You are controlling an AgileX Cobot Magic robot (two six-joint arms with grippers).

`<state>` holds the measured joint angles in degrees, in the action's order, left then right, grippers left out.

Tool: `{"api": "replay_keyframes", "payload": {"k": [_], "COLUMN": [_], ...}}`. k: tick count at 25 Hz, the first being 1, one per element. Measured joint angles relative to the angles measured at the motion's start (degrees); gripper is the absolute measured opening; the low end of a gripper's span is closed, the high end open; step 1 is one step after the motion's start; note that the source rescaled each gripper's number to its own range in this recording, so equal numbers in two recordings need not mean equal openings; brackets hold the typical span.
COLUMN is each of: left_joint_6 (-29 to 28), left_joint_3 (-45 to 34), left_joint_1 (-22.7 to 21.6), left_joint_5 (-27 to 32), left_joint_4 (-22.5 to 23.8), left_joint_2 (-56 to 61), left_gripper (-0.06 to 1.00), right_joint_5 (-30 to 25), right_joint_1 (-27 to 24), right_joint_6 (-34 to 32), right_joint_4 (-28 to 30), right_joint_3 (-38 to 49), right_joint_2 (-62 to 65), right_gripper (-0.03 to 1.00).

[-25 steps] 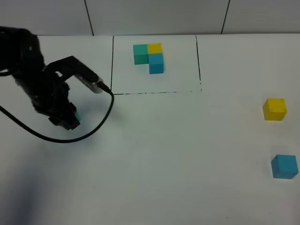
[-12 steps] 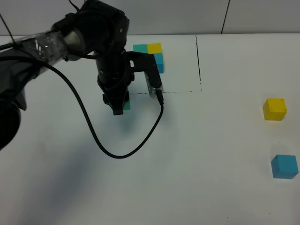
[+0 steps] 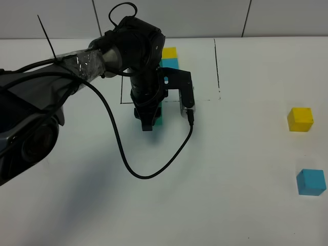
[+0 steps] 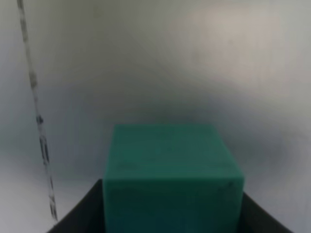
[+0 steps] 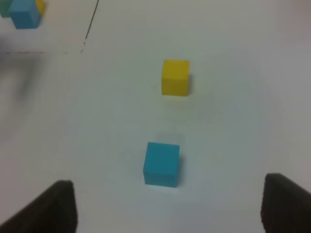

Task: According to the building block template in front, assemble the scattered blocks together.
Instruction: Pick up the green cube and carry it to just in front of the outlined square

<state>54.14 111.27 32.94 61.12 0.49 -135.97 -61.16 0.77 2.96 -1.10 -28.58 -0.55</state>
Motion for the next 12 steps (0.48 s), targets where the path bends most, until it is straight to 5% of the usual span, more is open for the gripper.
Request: {"api": "replay_keyframes", "payload": {"k": [12], "left_joint_6": [1.5], "left_joint_3": [0.5], "left_joint_1": [0.0], "left_joint_5": [-4.1], "left_joint_4": [-4.4], "left_joint_2": [-1.9], "left_gripper": [0.00], "right_joint_5": [0.0], "right_joint_1": [0.0], "right_joint_6": [0.0], "right_joint_4": [0.0], "right_joint_3": [0.0], "right_joint_2": [0.0], "right_gripper": [0.57]}}
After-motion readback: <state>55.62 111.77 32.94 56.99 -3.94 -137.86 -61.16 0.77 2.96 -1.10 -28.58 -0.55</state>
